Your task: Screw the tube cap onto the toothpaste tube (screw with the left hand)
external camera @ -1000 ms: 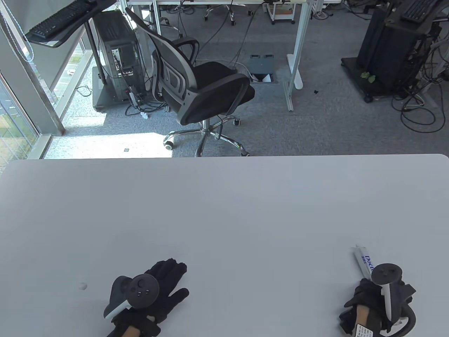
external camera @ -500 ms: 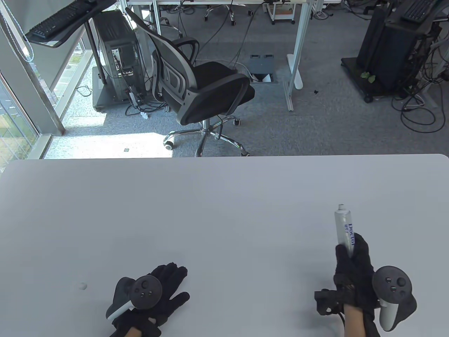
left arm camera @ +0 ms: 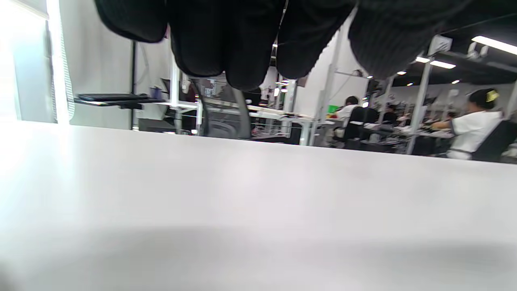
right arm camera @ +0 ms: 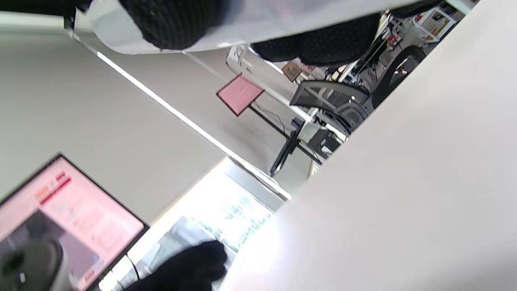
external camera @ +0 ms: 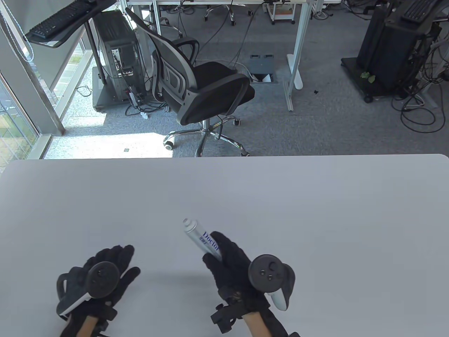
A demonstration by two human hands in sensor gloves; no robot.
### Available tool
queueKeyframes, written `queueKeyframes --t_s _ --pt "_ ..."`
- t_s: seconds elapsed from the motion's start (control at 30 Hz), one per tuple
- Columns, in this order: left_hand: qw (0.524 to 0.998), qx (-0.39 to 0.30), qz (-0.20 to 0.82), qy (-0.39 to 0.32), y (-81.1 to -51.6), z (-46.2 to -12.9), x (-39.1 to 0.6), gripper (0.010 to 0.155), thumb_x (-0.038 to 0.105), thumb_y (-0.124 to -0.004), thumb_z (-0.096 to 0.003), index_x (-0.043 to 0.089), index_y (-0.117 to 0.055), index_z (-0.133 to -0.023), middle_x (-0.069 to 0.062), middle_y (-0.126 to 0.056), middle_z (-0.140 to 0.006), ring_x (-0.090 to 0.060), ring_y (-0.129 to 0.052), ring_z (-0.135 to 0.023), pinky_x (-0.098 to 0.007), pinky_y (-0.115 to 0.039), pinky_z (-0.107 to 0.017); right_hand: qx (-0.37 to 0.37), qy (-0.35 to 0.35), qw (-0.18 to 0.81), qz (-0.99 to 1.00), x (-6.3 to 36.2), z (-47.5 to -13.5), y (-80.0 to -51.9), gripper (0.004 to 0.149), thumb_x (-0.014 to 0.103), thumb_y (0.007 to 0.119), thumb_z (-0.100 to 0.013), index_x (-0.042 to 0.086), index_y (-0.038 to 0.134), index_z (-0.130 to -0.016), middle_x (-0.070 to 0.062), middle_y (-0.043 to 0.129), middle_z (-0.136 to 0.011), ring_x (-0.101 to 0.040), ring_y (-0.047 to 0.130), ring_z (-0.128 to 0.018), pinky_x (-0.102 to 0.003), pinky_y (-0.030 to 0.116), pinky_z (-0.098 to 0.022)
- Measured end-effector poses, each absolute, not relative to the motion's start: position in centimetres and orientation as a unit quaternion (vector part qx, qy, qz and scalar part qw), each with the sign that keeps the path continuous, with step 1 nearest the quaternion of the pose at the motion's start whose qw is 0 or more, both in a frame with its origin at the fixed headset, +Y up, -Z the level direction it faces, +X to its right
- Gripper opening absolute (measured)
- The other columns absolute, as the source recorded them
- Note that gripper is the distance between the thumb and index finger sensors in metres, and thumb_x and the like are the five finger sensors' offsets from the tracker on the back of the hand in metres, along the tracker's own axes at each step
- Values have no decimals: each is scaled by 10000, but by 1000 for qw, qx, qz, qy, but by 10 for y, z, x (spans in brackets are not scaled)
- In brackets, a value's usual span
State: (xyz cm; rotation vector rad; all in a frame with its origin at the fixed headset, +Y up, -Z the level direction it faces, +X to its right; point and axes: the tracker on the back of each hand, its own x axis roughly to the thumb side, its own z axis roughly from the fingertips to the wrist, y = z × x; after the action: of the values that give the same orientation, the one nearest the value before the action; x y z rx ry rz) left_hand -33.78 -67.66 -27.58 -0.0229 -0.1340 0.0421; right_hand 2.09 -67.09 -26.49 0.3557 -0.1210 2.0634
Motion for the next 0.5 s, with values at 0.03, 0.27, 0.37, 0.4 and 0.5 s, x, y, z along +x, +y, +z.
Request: queueKeyframes --t_s 0.03,0.27,0.37,0.4,0.5 --pt "999 -18 8 -43 -675 -276 -356 663 590 -661 -574 300 -542 -1158 -94 -639 -1152 -361 -647 -1050 -609 -546 -731 154 -36 486 859 13 -266 -685 512 274 754 -580 207 544 -1042 -222 611 -997 -534 641 -879 -740 506 -619" --pt "995 -73 2 62 -703 -272 -433 634 511 -688 -582 355 -501 -1167 -82 -664 -1146 -350 -681 -1043 -617 -549 -735 130 39 418 898 4 -275 -734 502 285 754 -571 214 562 -1030 -229 621 -989 -542 645 -869 -744 508 -614" --pt "987 -143 -12 67 -726 -275 -441 648 506 -716 -574 365 -495 -1167 -68 -677 -1141 -333 -709 -1037 -616 -560 -736 127 49 404 904 4 -276 -741 504 284 751 -571 211 558 -1031 -231 619 -989 -542 643 -868 -743 507 -614" --pt "986 -154 -9 57 -733 -277 -441 653 504 -729 -568 368 -500 -1164 -61 -695 -1132 -323 -737 -1024 -613 -574 -733 130 51 400 906 4 -276 -741 503 284 750 -571 211 559 -1030 -231 619 -989 -542 643 -869 -744 508 -614" --pt "986 -162 10 28 -742 -284 -433 650 468 -780 -555 361 -536 -1147 -42 -757 -1085 -296 -804 -978 -606 -599 -725 140 54 392 908 1 -273 -740 504 284 750 -571 211 557 -1031 -226 619 -990 -539 642 -872 -742 509 -615"
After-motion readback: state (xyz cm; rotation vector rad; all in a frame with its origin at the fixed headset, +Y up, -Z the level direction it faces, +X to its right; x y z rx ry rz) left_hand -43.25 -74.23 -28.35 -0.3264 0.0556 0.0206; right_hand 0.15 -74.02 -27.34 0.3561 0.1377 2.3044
